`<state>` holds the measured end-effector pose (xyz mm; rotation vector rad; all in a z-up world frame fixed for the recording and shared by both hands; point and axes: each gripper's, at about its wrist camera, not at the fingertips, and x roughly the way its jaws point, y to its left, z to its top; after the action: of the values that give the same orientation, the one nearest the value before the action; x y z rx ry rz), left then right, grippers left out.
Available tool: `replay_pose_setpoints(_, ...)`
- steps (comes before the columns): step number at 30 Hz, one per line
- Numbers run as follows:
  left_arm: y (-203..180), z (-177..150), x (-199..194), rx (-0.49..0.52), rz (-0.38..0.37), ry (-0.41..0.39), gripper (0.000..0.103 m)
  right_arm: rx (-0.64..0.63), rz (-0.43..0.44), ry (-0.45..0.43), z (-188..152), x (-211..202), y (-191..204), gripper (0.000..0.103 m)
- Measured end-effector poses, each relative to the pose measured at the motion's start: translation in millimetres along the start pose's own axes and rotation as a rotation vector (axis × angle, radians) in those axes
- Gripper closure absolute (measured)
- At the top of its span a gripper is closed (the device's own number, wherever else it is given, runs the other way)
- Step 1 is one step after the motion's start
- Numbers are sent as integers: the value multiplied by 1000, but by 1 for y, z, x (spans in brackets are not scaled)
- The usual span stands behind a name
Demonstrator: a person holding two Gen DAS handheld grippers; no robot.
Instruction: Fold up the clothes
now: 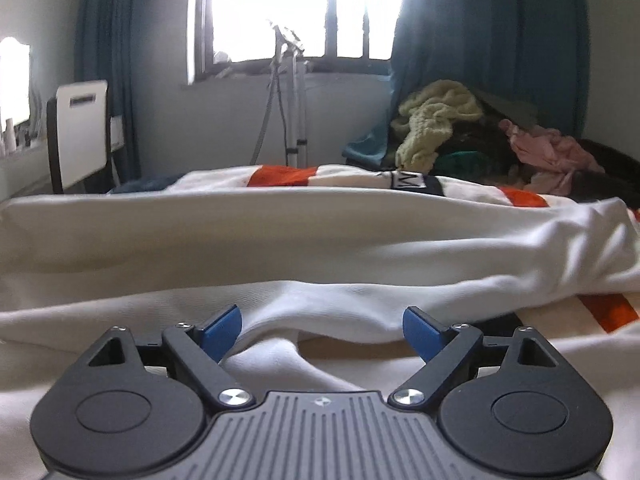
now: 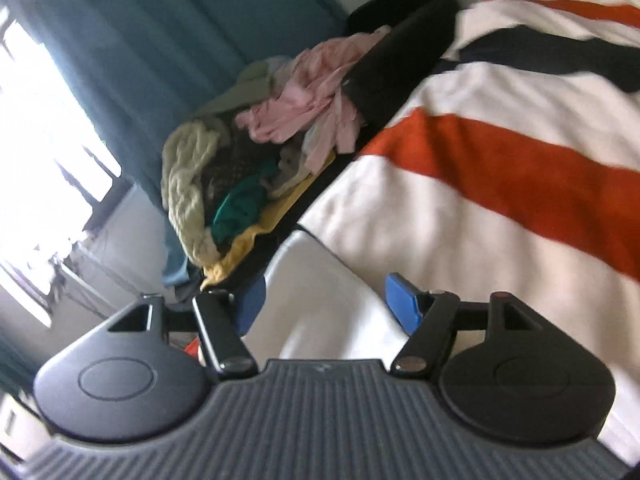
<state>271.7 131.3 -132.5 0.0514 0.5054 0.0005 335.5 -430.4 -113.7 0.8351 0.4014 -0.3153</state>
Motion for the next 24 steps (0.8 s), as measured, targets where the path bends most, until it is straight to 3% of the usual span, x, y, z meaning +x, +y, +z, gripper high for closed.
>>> replay_pose_setpoints(4, -14, -9, -13, 96, 9, -26, 13, 120, -28, 37, -31, -30, -29, 34)
replay_pose_setpoints(11, -26, -18, -2, 186, 49, -1, 13, 120, -6, 161, -51, -29, -35, 37)
replay_pose_setpoints(15, -22, -19, 12, 166, 57, 15, 21, 97, -59, 129, -51, -34, -31, 44)
replay_pose_setpoints(17, -19, -17, 17, 146, 75, 13, 31, 33, -54, 70, -48, -41, -21, 43)
replay_pose_setpoints(18, -16, -16, 19, 128, 83, 13, 41, -6, -41, 41, -46, -43, -14, 43)
replay_pose_setpoints(20, -4, -13, 18, 67, 87, 0, 63, -84, 0, -8, -45, -46, 2, 42)
replay_pose_setpoints(21, 1, -11, 18, 37, 89, -7, 81, -116, 21, -25, -45, -46, 9, 42)
replay_pose_setpoints(24, 18, -7, 17, -51, 92, -28, 89, -182, 81, 3, -49, -26, 27, 42)
